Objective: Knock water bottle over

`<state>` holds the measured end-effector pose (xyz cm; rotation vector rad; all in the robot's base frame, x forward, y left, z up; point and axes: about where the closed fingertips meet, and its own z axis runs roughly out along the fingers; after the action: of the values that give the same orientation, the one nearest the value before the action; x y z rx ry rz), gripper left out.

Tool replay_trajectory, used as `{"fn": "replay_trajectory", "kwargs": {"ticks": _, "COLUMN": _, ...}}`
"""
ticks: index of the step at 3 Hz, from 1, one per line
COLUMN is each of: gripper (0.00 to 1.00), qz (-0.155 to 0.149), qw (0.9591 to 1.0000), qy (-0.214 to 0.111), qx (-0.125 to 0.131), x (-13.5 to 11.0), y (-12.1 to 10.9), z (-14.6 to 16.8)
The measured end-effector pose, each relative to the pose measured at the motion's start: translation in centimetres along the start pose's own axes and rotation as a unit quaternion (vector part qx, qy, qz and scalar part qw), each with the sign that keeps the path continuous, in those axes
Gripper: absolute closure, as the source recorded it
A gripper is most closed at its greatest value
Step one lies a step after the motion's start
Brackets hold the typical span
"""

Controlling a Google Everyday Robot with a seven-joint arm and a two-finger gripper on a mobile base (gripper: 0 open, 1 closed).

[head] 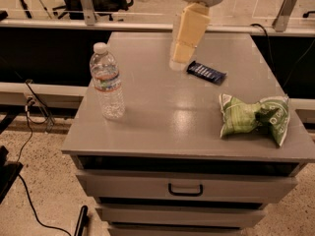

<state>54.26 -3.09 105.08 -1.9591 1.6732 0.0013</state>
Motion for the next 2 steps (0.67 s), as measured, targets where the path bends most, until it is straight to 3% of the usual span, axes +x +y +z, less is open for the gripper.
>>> {"fn": "replay_trajectory", "kwargs": {"ticks": 1, "gripper": 0.0, "qz": -0.005, "qw": 0.999, "qy": -0.043, "qx": -0.012, "x": -1.3, "y": -0.2, "z": 1.7}}
{"fn": "replay_trajectory", "kwargs": {"ticks": 2, "gripper": 0.0, "qz": 0.003, "qw": 0.9944, "qy": -0.099, "qx": -0.037, "x": -4.3, "y": -0.8, "z": 5.7}}
